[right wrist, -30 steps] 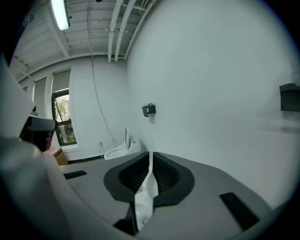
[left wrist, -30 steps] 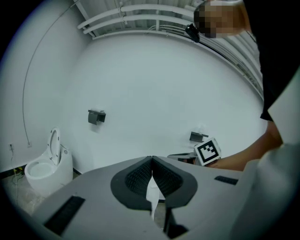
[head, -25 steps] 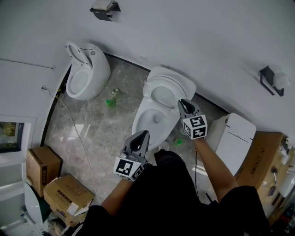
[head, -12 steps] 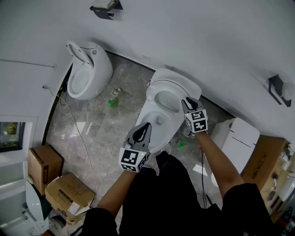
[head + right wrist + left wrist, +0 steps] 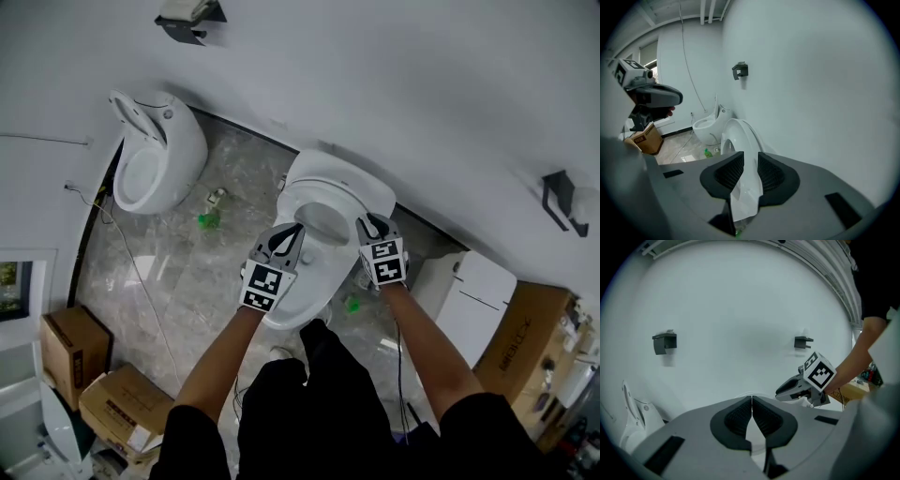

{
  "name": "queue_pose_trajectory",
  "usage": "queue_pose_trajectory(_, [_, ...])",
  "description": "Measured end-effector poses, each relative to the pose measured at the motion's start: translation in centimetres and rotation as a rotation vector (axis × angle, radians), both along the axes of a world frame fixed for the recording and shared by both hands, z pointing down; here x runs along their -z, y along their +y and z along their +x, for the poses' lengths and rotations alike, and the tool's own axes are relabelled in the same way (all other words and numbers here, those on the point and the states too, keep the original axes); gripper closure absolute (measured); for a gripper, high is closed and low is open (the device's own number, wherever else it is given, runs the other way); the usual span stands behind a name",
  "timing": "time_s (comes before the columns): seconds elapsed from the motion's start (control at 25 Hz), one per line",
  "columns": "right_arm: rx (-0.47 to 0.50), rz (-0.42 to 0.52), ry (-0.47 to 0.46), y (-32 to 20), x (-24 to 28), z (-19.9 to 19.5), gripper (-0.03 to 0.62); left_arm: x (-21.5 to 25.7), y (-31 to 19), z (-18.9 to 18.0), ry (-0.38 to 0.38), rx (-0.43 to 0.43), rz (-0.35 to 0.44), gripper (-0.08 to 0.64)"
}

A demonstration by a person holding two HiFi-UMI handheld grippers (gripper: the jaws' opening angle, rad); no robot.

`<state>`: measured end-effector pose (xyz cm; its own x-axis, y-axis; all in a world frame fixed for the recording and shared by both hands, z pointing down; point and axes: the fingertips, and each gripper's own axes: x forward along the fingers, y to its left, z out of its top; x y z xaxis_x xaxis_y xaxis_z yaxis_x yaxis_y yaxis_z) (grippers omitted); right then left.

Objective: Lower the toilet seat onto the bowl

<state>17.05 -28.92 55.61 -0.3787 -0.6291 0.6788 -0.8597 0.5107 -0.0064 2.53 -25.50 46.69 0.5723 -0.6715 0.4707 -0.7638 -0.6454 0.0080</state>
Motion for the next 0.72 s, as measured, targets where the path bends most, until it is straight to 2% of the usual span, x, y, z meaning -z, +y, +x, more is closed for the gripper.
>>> queue_pose_trajectory(0.2, [0.018, 0.020, 0.016, -1.0, -0.1, -0.2, 0.486, -1.8, -3.7, 0.8, 0.038, 0.015, -0.027, 0.546])
queue_pose_trajectory(0.36, [0.017, -0.006, 0.012, -1.4, -0.2, -0.2, 0.486, -4.1, -5.7, 1.2, -0.014, -0.010, -0.056, 0.540])
queue_pose_trajectory(0.52, [0.013, -0.029, 0.006, -1.4, -0.9, 0.1, 0.472, -6.4, -7.4, 1.8, -0.064, -0.033, -0.098, 0.459])
queue_pose_trajectory(0.72, [0.006, -0.029, 0.020, -1.4, -2.1, 0.0, 0.472, -9.0, -9.0, 2.7, -0.156, -0.097, -0.146, 0.431])
